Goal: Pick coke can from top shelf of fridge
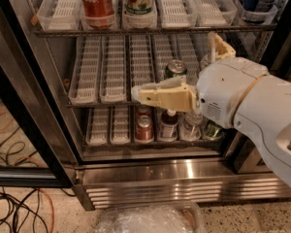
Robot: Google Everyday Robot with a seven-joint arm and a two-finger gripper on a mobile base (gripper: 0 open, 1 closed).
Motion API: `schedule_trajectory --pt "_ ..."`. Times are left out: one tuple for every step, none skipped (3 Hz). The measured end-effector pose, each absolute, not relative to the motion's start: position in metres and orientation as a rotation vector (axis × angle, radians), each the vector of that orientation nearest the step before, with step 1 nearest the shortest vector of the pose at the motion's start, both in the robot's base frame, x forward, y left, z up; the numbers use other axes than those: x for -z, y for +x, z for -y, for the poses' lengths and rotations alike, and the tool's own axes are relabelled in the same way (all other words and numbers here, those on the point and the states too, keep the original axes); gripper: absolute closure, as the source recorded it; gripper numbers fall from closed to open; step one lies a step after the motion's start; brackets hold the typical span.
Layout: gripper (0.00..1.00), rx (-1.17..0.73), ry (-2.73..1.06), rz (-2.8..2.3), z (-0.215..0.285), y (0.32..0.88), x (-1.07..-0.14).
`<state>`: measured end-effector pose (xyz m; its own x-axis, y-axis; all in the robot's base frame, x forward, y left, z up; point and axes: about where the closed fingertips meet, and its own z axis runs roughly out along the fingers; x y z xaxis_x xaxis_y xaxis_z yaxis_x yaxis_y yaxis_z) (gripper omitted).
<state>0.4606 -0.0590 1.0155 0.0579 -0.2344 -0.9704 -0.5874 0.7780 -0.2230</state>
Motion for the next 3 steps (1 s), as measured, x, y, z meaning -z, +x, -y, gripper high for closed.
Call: schedule_trajectory --pt "0.00 -0.303 -0.691 -1.523 0.059 0.460 -1.016" --pt "0.00 -0.327 -0.703 -1.511 0.055 0.461 -1.019" --pt "0.00 -0.382 -0.752 -1.468 0.041 0.467 -1.019"
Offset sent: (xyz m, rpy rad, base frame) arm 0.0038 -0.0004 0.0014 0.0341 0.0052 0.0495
